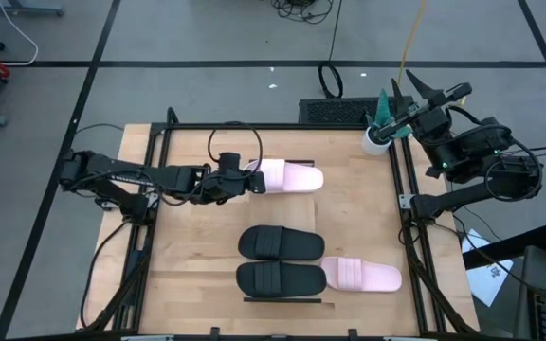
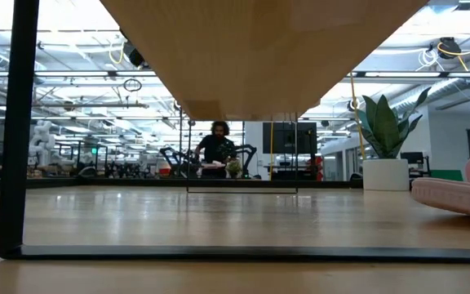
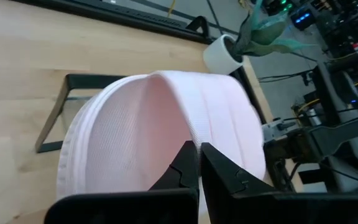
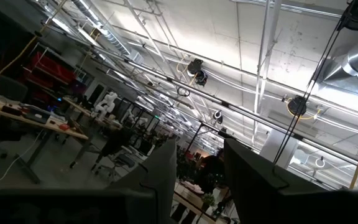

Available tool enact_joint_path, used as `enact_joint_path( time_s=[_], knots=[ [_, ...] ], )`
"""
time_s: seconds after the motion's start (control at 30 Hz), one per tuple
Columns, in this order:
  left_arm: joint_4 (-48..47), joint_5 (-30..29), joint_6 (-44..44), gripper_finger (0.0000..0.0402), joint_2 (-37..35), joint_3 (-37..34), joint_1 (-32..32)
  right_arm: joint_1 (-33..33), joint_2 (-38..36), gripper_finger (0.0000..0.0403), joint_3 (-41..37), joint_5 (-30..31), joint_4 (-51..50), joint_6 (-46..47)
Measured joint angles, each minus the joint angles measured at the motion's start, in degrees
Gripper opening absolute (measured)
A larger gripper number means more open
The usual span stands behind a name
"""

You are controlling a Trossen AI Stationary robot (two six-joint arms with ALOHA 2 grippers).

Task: Pick and place slides into the shelf
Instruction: Put the top pink slides on the shelf

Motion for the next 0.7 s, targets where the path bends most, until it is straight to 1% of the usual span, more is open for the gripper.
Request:
enact_joint_path(
  time_s=[0.1, 0.33, 0.7],
  knots=[
    [-1.1, -0.1, -0.5, 0.0, 0.0, 0.0, 0.0, 0.0, 0.0, 0.0125, 0.0, 0.0, 0.0, 0.0],
    [-0.5, -1.8, -0.6, 0.0, 0.0, 0.0, 0.0, 0.0, 0.0, 0.0125, 0.0, 0.0, 0.0, 0.0],
    [0.7, -1.7, -3.2, 0.0, 0.0, 0.0, -0.9, 0.0, 0.0, 0.0125, 0.0, -0.1, 0.0, 0.0]
  ],
)
